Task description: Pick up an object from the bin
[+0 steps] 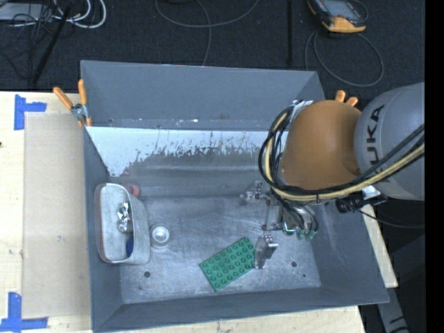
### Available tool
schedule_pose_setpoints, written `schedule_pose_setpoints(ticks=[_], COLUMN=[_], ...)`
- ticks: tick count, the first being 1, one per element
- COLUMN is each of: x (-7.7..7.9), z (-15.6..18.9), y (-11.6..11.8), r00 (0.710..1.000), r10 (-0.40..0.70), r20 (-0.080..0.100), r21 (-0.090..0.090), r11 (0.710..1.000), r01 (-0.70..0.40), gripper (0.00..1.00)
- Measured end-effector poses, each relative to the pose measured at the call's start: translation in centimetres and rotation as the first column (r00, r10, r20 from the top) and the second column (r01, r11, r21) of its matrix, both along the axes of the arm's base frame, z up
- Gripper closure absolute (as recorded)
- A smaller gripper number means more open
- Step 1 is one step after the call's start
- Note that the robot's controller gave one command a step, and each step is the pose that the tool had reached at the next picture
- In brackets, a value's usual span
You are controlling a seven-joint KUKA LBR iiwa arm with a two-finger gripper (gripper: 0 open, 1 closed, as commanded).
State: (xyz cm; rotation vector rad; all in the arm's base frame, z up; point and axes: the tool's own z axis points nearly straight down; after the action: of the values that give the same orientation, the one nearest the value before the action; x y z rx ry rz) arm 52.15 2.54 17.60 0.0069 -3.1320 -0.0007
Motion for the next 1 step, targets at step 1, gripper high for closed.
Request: schedule_pose_setpoints(ticks=[1], x=[-0.71], z=[-10.61], y=[0.96], r00=[0.962], r10=[0.273], r20=[0.015], r21=[-0.001], r11=[0.962], r01=[-0.273], gripper=[0.00])
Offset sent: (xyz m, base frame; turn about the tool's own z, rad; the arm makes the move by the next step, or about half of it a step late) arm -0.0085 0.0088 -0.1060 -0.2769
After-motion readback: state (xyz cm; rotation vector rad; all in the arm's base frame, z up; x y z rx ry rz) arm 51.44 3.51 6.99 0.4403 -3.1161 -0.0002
